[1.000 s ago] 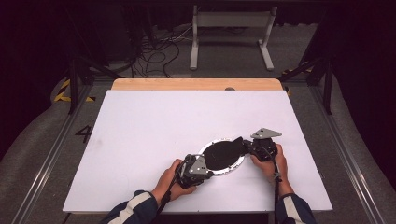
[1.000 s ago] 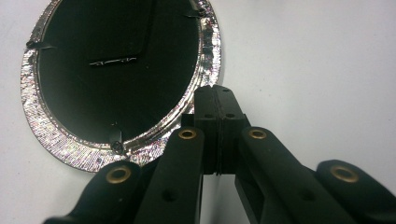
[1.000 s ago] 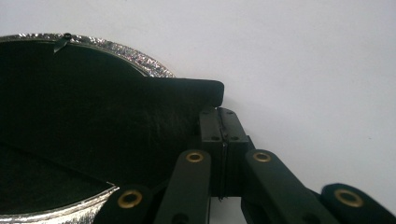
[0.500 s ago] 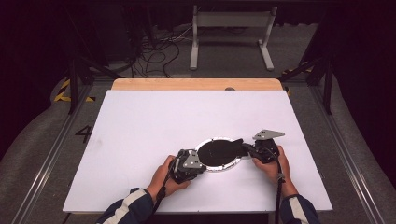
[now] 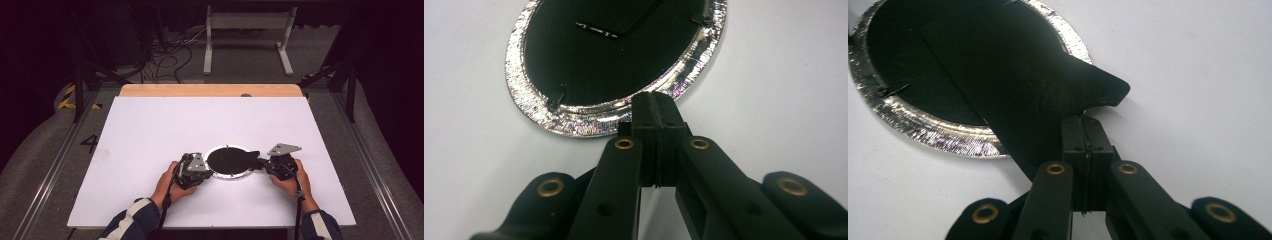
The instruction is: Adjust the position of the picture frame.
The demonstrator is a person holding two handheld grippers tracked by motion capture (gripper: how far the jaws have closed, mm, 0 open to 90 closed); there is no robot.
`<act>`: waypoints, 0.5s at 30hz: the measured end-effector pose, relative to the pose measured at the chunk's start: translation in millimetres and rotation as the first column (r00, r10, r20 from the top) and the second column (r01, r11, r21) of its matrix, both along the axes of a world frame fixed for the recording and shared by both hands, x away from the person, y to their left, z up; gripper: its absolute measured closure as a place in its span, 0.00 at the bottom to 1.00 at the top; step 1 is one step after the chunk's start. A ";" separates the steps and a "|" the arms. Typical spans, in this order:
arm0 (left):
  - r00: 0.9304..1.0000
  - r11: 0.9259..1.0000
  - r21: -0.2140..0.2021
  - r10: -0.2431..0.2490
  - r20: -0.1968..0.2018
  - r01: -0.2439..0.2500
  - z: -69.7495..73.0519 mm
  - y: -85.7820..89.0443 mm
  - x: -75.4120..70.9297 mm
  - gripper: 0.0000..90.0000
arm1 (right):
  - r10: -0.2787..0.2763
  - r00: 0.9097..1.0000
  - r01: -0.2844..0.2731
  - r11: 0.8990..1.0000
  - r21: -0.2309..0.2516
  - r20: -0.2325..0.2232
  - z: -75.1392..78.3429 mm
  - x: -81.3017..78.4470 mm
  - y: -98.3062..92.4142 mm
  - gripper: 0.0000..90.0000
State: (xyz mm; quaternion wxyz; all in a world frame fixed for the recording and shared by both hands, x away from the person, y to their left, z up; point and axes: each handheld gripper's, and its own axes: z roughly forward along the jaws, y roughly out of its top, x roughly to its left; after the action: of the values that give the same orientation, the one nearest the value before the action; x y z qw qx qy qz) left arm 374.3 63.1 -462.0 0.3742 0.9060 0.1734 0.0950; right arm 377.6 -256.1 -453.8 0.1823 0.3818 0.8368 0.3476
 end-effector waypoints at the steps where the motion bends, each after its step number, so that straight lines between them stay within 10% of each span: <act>1: 1.000 1.000 0.004 0.005 0.004 -0.005 0.2 1.2 1.0 1.00 | 0.007 1.000 -0.007 1.000 -0.005 -0.002 0.3 -1.7 1.0 1.00; 15: 0.991 0.991 -0.006 0.133 0.010 -0.133 -1.1 26.5 20.6 0.99 | 0.137 0.990 -0.137 0.990 -0.028 -0.024 1.4 -20.8 23.6 1.00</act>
State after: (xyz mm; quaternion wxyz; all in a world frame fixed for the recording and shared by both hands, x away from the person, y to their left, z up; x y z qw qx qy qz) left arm 394.8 89.7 -463.1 0.3705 0.8908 0.2319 0.1240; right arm 356.9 -232.4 -452.3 0.1543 0.3245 0.8680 0.3428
